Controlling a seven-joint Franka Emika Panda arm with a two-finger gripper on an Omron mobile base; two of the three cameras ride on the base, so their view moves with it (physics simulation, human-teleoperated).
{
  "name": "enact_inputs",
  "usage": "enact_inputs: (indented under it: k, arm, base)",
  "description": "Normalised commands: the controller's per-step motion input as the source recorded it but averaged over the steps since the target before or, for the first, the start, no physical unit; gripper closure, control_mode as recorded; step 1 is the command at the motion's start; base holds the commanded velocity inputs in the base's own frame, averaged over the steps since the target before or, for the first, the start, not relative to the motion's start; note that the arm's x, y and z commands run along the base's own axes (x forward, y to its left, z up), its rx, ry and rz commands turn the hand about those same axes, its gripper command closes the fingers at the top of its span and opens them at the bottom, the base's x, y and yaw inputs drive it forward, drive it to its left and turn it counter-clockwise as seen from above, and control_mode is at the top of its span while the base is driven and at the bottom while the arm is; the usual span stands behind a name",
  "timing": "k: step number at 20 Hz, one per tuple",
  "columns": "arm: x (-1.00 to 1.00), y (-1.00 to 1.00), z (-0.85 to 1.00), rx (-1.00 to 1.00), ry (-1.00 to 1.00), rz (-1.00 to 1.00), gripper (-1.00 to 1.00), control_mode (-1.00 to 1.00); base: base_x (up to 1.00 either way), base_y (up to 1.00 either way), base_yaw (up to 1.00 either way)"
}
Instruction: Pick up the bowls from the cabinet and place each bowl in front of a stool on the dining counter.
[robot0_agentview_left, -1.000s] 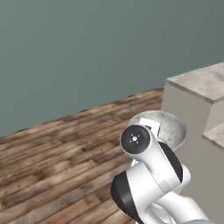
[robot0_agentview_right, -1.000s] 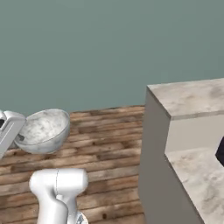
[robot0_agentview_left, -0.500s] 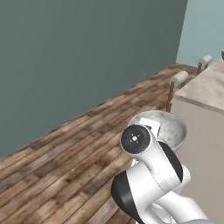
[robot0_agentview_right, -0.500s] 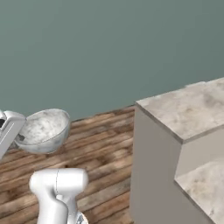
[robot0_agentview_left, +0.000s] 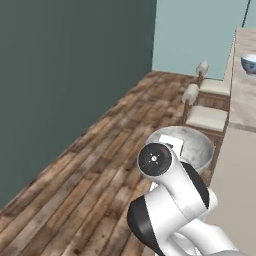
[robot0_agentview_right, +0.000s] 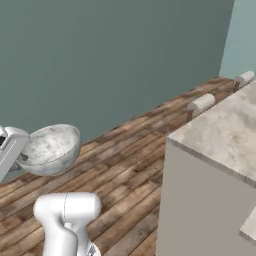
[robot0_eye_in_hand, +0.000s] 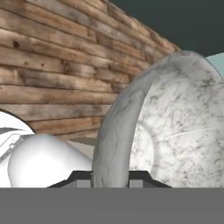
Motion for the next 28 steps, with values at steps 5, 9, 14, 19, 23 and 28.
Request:
enact_inputs:
  k: [5, 9, 14, 19, 23, 28]
  arm:
    - [0.00, 0.00, 0.00, 0.00, 0.00, 0.00, 1.00, 1.00]
    - [0.00, 0.00, 0.00, 0.00, 0.00, 0.00, 1.00, 1.00]
    - [0.00, 0.00, 0.00, 0.00, 0.00, 0.00, 1.00, 1.00]
    - [0.00, 0.00, 0.00, 0.00, 0.00, 0.00, 1.00, 1.00]
    - [0.00, 0.00, 0.00, 0.00, 0.00, 0.00, 1.00, 1.00]
    - [0.00, 0.00, 0.00, 0.00, 0.00, 0.00, 1.00, 1.00]
  base:
    - [1.00, 0.72, -0.52]
    - [1.00, 0.71, -0.53]
    - [1.00, 0.72, -0.54]
    - [1.00, 0.82, -0.53]
    - [1.00, 0.90, -0.51]
    - [1.00, 0.89, -0.51]
